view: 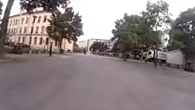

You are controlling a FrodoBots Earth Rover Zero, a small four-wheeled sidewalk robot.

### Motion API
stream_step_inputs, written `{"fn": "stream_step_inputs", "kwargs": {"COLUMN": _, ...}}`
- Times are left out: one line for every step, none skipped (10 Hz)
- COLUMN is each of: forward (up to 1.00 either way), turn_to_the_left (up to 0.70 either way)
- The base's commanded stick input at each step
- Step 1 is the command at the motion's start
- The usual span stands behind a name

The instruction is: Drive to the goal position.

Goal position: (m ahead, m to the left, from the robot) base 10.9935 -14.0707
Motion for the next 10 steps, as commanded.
{"fn": "stream_step_inputs", "kwargs": {"forward": 0.6, "turn_to_the_left": 0.0}}
{"fn": "stream_step_inputs", "kwargs": {"forward": 0.6, "turn_to_the_left": 0.0}}
{"fn": "stream_step_inputs", "kwargs": {"forward": 0.6, "turn_to_the_left": 0.0}}
{"fn": "stream_step_inputs", "kwargs": {"forward": 0.6, "turn_to_the_left": 0.0}}
{"fn": "stream_step_inputs", "kwargs": {"forward": 0.6, "turn_to_the_left": -0.06}}
{"fn": "stream_step_inputs", "kwargs": {"forward": 0.6, "turn_to_the_left": -0.13}}
{"fn": "stream_step_inputs", "kwargs": {"forward": 0.6, "turn_to_the_left": -0.15}}
{"fn": "stream_step_inputs", "kwargs": {"forward": 0.6, "turn_to_the_left": -0.15}}
{"fn": "stream_step_inputs", "kwargs": {"forward": 0.6, "turn_to_the_left": -0.15}}
{"fn": "stream_step_inputs", "kwargs": {"forward": 0.6, "turn_to_the_left": -0.15}}
